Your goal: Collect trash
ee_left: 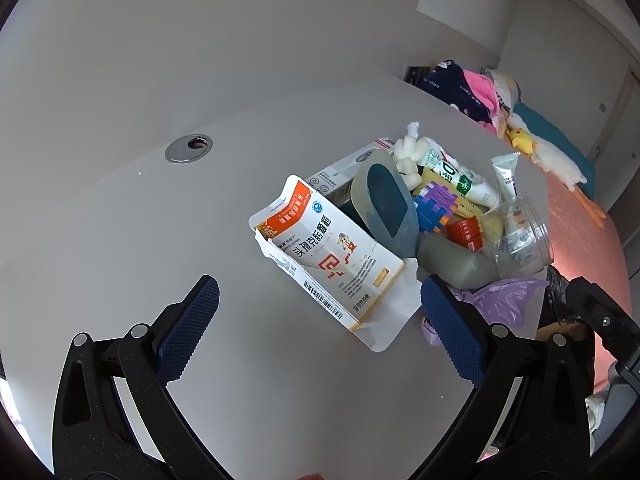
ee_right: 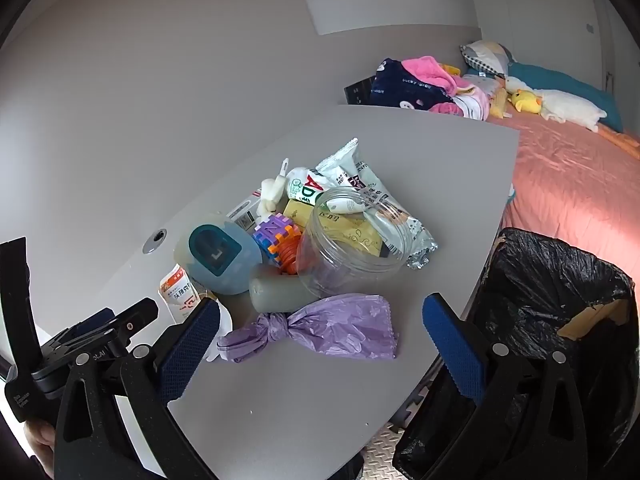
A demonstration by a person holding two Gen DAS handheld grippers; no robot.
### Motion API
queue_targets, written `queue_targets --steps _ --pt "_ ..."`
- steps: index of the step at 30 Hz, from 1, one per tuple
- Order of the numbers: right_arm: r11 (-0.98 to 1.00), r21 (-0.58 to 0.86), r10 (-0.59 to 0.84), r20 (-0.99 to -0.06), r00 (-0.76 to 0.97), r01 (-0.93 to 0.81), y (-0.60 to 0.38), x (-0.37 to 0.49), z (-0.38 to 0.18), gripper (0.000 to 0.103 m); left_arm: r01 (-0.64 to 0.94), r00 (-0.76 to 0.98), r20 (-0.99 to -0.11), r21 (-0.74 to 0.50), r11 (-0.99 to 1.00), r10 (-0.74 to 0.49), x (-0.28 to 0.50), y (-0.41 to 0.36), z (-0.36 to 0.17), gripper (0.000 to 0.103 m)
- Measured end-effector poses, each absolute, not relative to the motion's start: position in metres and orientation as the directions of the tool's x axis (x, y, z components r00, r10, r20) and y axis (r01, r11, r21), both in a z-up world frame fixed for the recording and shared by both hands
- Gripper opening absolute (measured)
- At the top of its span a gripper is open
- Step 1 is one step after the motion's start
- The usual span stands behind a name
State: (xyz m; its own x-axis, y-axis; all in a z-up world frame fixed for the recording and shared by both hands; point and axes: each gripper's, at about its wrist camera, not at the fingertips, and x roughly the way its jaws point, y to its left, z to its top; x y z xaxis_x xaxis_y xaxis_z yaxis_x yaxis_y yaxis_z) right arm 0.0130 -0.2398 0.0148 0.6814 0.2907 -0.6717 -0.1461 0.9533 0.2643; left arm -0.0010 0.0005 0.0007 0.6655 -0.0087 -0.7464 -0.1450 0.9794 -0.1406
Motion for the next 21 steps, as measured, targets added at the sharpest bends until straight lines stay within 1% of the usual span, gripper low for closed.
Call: queue_targets --steps 10,13,21 --pt "0.953 0.259 0.295 -0.676 0.675 -0.157 -0.236 0.012 0.014 0.101 -0.127 0.665 -0.747 -0.14 0.982 -0.02 -0.007 0.006 0.003 0.098" --pt "0.952 0.259 0.298 -0.674 0.676 -0.16 -0.237 0.007 0.013 0.101 -0.153 0.668 -0.744 -0.129 0.98 0.006 -0.001 0.006 0.007 0.098" --pt "0.952 0.256 0.3 -0.681 0.669 -0.166 -0.234 0.008 0.014 0.101 -0.156 0.669 -0.743 -0.128 0.979 0.01 -0.003 0.008 0.011 0.098"
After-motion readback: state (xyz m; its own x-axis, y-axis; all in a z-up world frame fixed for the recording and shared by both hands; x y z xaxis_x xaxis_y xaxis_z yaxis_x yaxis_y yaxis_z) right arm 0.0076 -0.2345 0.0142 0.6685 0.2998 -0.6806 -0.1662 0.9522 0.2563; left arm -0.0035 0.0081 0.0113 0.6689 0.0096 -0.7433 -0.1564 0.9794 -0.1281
